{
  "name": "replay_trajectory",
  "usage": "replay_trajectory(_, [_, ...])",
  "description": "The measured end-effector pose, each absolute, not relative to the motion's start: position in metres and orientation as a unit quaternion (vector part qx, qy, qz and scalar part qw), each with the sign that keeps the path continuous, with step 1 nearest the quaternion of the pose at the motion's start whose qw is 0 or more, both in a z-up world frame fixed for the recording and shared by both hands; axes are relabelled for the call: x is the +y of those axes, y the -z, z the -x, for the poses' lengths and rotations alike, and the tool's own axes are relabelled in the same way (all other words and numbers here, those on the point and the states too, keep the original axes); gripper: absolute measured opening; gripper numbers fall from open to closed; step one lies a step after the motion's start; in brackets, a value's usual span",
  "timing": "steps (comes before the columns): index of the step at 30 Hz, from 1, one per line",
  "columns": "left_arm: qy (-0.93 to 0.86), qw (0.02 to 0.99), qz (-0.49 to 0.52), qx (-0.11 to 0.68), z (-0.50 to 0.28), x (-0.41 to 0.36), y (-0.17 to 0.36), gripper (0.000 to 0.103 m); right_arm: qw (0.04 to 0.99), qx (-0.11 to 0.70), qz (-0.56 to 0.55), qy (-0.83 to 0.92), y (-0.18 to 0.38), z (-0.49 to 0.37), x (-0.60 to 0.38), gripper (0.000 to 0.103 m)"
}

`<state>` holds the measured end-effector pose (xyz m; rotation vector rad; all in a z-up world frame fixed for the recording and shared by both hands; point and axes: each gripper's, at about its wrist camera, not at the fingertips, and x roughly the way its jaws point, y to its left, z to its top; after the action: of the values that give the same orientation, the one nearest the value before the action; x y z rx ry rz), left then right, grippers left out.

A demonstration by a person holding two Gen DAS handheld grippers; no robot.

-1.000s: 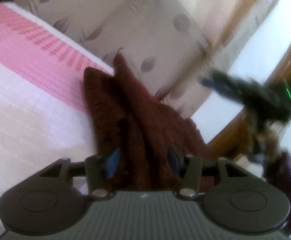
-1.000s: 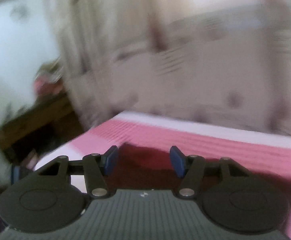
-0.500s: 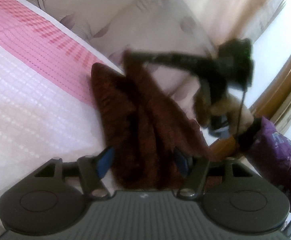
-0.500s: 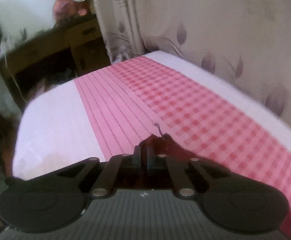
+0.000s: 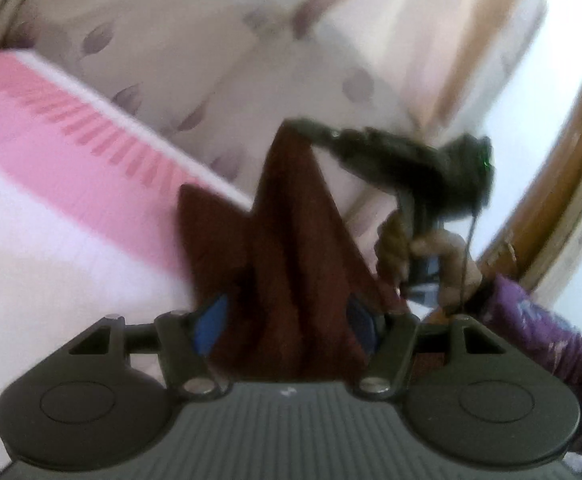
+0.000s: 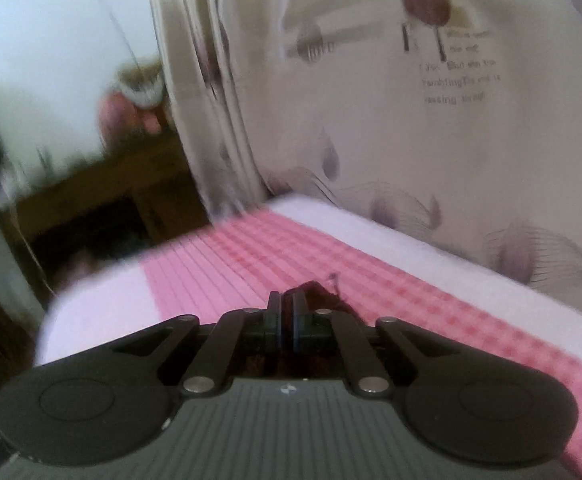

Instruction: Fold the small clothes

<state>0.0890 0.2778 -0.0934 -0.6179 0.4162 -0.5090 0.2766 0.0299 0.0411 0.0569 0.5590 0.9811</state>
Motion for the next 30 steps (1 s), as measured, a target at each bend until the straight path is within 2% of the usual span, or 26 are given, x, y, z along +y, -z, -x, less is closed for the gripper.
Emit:
replay_trajectory(5, [0.321, 0.884, 0.267, 0.212, -0.124, 0.277, 0.078, 0.065, 0.832, 0.192, -0.099, -0.511, -0.07, -0.242, -0.005, 0.008])
replay_trajectory(11, [0.376, 0.859, 0.256, 0.237, -0.164, 0.276, 0.084, 0.065, 0.818, 0.113, -0.125, -0.55, -0.111, -0.208, -0.048, 0.008])
replay_trajectory(15, [0.364, 0.848, 0.284, 0.261, -0.172, 0.279, 0.095, 0.065, 0.835, 0.108, -0.093, -0.531, -0.123, -0.214, -0.051, 0.008])
replay_trajectory(17, [0.349, 0.853, 0.29, 0.256, -0.166, 0.282, 0.098, 0.065, 0.829, 0.144, -0.101, -0.531, -0.118, -0.222, -0.052, 0.008])
replay_trajectory(18, [0.345, 0.855, 0.29, 0.257, -0.163, 0.282, 0.099, 0.065, 0.834, 0.164, -0.088, -0.52, -0.114, -0.224, -0.048, 0.018])
replay_trajectory(19, [0.342, 0.856, 0.29, 0.257, -0.162, 0.28, 0.1, 0.065, 0.843, 0.174, -0.068, -0.504, -0.108, -0.223, -0.042, 0.032])
replay_trajectory(21, [0.339, 0.858, 0.283, 0.26, -0.158, 0.276, 0.102, 0.065, 0.848, 0.196, -0.037, -0.49, -0.097, -0.229, -0.026, 0.046])
replay_trajectory(23, [0.341, 0.862, 0.269, 0.262, -0.157, 0.267, 0.101, 0.065, 0.848, 0.22, -0.006, -0.482, -0.087, -0.24, -0.005, 0.053])
replay_trajectory(25, [0.339, 0.868, 0.251, 0.261, -0.155, 0.261, 0.1, 0.065, 0.841, 0.252, 0.018, -0.478, -0.076, -0.256, 0.02, 0.07])
replay_trajectory(29, [0.331, 0.876, 0.225, 0.267, -0.156, 0.252, 0.102, 0.066, 0.824, 0.311, 0.038, -0.473, -0.048, -0.277, 0.053, 0.07])
replay_trajectory(30, [0.327, 0.878, 0.22, 0.271, -0.157, 0.251, 0.103, 0.066, 0.811, 0.329, 0.038, -0.483, -0.042, -0.279, 0.059, 0.051])
